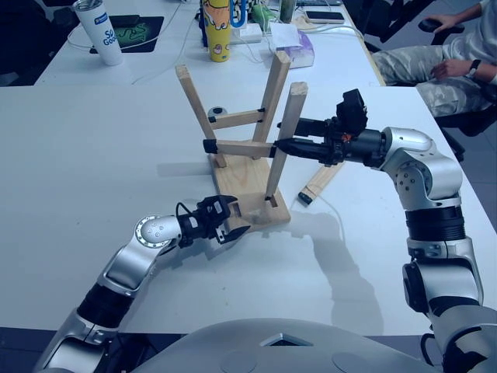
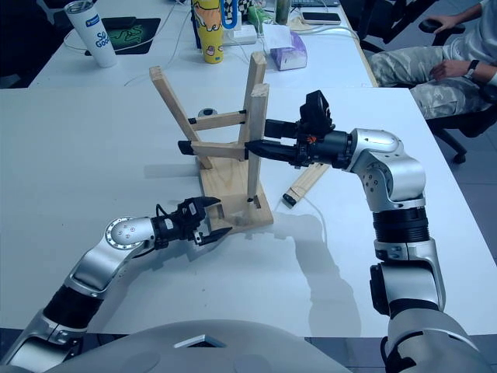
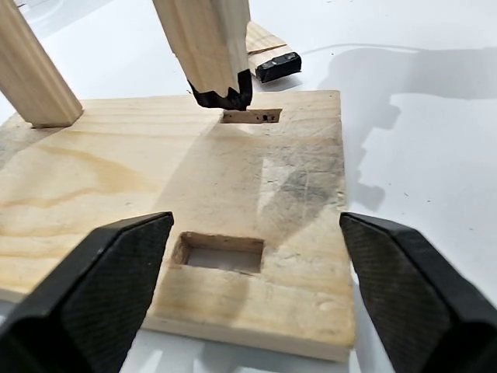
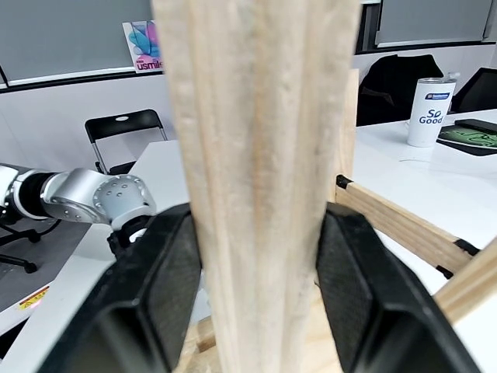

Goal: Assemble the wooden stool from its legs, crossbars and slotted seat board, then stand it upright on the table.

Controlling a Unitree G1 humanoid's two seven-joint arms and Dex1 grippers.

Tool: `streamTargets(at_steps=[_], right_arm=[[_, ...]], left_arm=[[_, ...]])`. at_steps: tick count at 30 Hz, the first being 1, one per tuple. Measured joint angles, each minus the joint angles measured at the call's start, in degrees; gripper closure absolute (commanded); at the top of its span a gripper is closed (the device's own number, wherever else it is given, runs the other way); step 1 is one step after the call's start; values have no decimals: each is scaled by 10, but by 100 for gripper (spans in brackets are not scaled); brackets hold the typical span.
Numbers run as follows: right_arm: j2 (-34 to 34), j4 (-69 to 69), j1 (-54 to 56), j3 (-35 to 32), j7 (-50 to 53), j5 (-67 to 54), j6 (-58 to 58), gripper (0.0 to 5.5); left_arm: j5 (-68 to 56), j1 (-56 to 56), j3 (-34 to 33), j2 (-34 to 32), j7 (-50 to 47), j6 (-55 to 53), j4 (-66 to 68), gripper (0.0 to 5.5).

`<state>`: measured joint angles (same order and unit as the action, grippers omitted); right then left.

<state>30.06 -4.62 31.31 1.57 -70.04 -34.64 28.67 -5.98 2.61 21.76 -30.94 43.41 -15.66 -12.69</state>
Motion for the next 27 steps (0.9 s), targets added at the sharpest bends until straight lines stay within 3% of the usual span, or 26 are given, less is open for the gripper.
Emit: streamTargets(at_steps=[16,27], right_arm=[[-3,1,-1,-2,0,1,-1,345],[-62,72,-37,6,49,0,-9,345]], left_arm=[[56,34,-11,-62,48,51,55,152],[43,33,-40,-99,99,27,29,152]])
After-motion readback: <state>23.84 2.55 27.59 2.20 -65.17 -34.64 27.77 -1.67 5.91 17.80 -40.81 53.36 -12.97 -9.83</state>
